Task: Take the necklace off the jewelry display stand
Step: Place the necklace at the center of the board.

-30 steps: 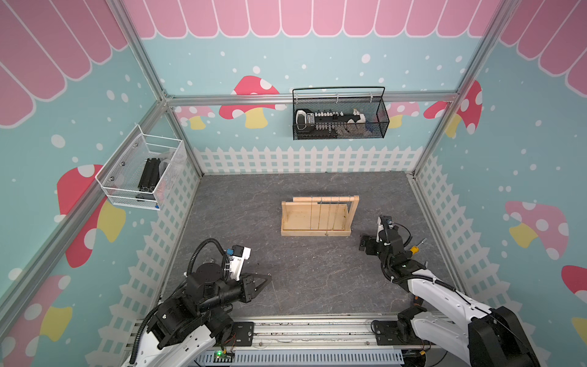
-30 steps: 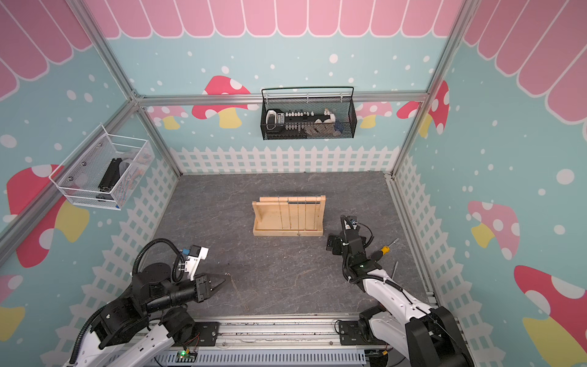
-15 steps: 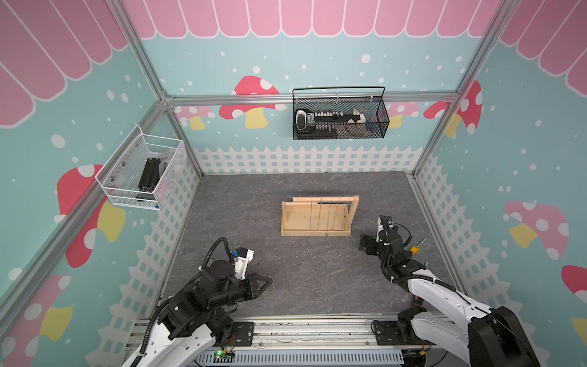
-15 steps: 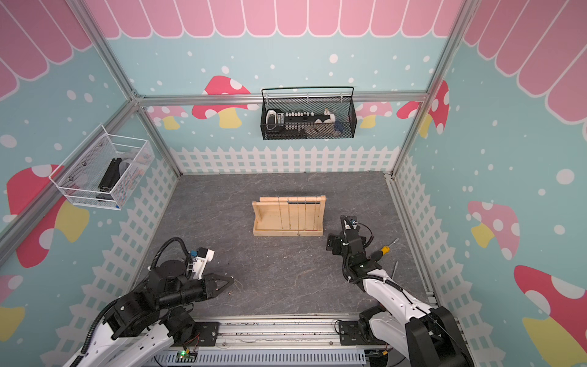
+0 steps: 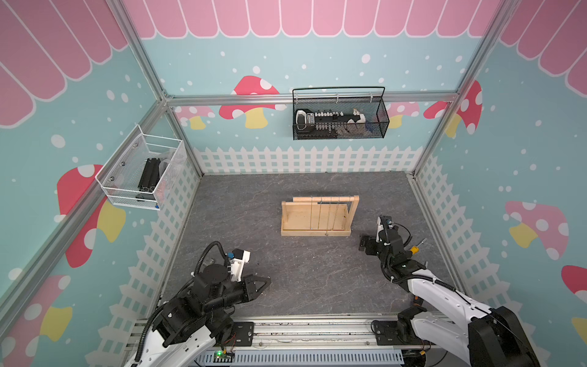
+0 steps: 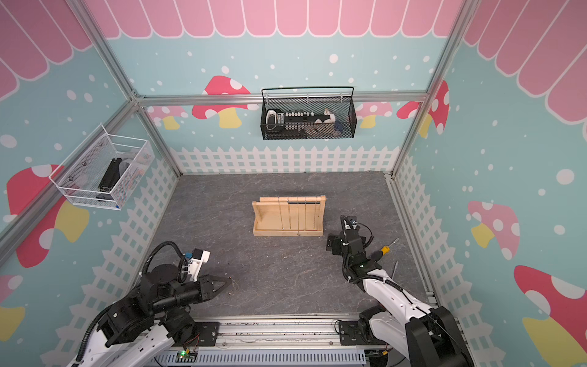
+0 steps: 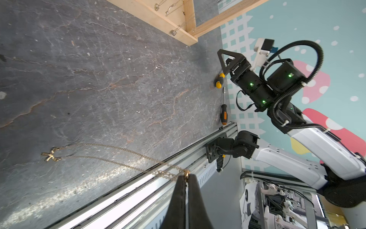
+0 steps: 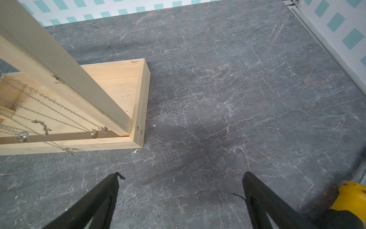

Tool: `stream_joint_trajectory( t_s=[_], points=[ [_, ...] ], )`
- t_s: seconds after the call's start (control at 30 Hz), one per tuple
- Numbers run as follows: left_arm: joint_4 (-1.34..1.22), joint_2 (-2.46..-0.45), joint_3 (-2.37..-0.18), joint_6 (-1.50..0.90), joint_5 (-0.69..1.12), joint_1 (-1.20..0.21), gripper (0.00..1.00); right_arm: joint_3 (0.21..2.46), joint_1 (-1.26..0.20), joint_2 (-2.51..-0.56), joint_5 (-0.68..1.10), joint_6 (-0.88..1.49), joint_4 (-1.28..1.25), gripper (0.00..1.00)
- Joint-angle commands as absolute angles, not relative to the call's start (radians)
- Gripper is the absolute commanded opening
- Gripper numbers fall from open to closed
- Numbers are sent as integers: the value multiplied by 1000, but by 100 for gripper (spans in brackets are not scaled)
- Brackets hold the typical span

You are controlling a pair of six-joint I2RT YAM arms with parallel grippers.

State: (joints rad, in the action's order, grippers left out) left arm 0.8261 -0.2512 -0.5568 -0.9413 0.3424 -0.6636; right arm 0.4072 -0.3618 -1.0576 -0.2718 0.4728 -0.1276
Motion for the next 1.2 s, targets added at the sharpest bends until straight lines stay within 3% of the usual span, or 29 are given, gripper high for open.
stream_joint_trajectory(
  t_s=[0.0, 0.77, 0.97, 1.17],
  points=[
    [846, -211, -540, -996, 402, -667, 0, 422, -369, -1069, -277, 483, -138, 99],
    [917, -62, -518, -1056, 440, -667, 0, 425, -370, -1080, -281, 486, -140, 99],
    [830, -127, -499, -1051, 427, -667, 0, 426, -370, -1081, -280, 488, -140, 99],
    [667, -313, -471, -1005, 385, -669, 0, 426, -370, -1080, -280, 489, -138, 99]
  ],
)
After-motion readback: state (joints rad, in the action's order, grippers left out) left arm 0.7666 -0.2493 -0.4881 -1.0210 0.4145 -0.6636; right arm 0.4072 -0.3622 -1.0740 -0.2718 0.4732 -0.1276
